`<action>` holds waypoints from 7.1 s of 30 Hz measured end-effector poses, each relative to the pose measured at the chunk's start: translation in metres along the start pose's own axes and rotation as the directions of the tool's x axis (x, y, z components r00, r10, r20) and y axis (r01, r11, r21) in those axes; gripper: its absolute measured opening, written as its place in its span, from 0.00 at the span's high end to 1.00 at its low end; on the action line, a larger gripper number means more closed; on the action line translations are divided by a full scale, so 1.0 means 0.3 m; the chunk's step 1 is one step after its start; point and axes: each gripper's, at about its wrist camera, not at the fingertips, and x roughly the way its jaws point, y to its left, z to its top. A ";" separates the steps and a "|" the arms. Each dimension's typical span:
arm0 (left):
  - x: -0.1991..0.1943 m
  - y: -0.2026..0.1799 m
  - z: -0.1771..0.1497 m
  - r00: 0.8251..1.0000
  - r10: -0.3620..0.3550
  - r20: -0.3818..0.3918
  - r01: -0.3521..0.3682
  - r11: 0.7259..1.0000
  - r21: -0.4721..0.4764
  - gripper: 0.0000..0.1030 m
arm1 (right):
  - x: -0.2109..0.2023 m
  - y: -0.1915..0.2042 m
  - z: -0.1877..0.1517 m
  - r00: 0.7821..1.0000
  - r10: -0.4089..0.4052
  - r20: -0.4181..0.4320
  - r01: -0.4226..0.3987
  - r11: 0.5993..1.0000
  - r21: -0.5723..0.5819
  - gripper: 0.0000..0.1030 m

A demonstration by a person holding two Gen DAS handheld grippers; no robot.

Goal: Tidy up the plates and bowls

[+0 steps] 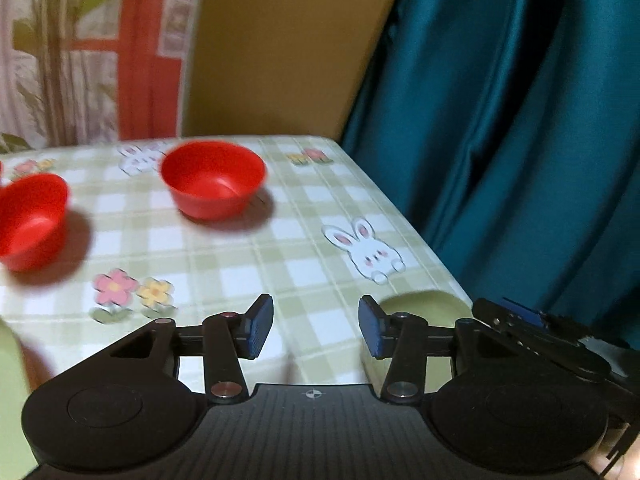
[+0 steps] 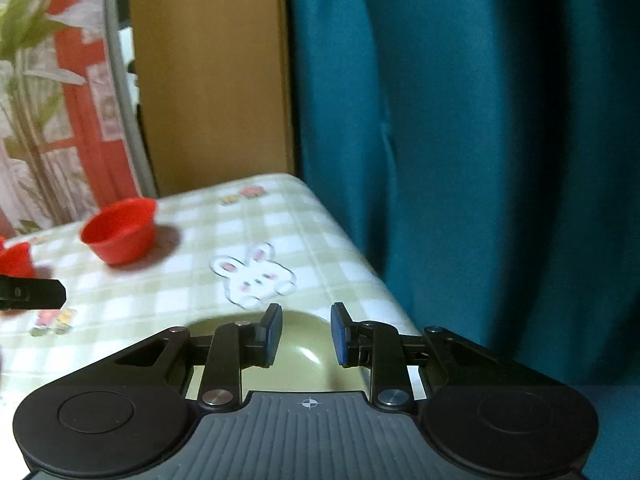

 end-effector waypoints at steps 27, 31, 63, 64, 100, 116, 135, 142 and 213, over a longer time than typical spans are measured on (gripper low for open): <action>0.151 -0.072 -0.127 0.981 -0.083 -0.177 0.087 0.996 0.014 0.54 | 0.050 -0.080 -0.149 0.993 -0.042 -0.113 0.050 0.996 0.068 0.86; 0.148 -0.071 -0.128 0.980 -0.090 -0.177 0.094 0.995 0.013 0.55 | 0.045 -0.082 -0.153 0.993 -0.041 -0.112 0.049 0.996 0.074 0.87; -0.020 0.063 -0.119 0.992 0.010 -0.126 -0.012 1.000 -0.018 0.85 | -0.032 0.129 -0.098 0.993 0.066 -0.099 -0.067 0.998 -0.002 0.92; -0.028 0.070 -0.117 0.992 0.013 -0.122 -0.016 1.000 -0.022 0.85 | -0.037 0.140 -0.094 0.993 0.069 -0.096 -0.069 0.998 -0.004 0.92; -0.643 0.538 0.139 0.953 0.250 0.172 -0.249 0.968 -0.027 0.85 | -0.301 0.848 0.183 0.938 0.345 0.046 -0.333 0.928 -0.166 0.90; -0.651 0.705 -0.043 0.948 0.297 0.110 -0.290 0.954 -0.075 0.85 | -0.267 1.074 0.025 0.908 0.416 -0.054 -0.417 0.877 -0.239 0.89; -0.524 0.740 -0.224 0.960 0.277 -0.037 -0.279 0.945 -0.168 0.84 | -0.157 1.021 -0.140 0.901 0.393 -0.181 -0.427 0.877 -0.219 0.90; -0.511 0.738 -0.246 0.956 0.289 -0.050 -0.293 0.939 -0.179 0.84 | -0.130 1.022 -0.164 0.898 0.398 -0.189 -0.434 0.873 -0.225 0.90; -0.602 0.795 -0.194 0.952 0.301 0.058 -0.282 0.934 -0.218 0.82 | -0.125 0.964 -0.146 0.907 0.399 -0.135 -0.415 0.902 -0.119 0.82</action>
